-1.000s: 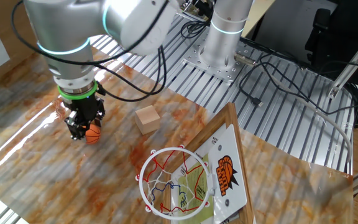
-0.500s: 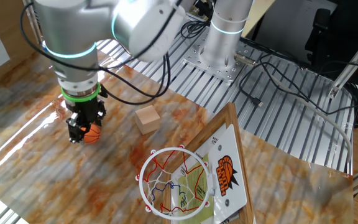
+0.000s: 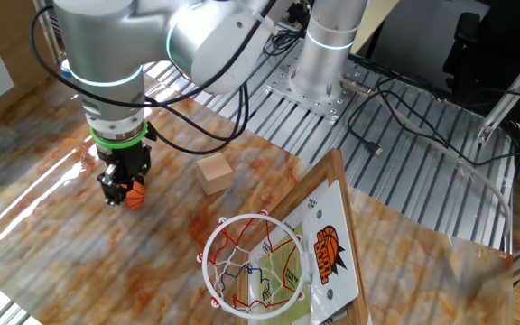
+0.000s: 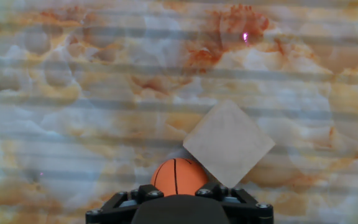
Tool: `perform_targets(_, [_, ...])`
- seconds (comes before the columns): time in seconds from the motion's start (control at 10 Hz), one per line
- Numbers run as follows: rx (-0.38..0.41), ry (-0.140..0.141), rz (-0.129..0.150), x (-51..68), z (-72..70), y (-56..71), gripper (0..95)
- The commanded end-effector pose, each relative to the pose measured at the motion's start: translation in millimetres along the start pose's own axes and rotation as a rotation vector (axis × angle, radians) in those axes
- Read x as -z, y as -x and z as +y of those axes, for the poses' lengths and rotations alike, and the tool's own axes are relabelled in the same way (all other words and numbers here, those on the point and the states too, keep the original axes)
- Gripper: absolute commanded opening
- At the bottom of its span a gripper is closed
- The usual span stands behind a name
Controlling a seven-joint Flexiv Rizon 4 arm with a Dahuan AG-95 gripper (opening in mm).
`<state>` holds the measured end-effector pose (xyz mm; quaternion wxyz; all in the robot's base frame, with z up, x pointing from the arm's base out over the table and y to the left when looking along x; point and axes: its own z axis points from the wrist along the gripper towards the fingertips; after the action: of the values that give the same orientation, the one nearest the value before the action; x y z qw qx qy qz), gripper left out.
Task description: Grab a basketball, release it and shoot it into the basket
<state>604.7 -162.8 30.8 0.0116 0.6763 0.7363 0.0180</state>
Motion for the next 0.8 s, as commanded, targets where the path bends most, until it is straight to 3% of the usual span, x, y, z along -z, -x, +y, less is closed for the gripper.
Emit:
perform_targets(0.1, [0.009,0.003,-0.01,-2.1,0.8,0.3,0.0])
perform_targets(0.2, [0.022,-0.018,-0.002,1.6,-0.8,0.8,0.0])
perform_targets(0.5, [0.042,-0.017,0.016,6.2,-3.1,-0.1,0.0])
perform_targets(0.8, [0.193,-0.03,0.06,21.7,-3.6,-9.3,0.0])
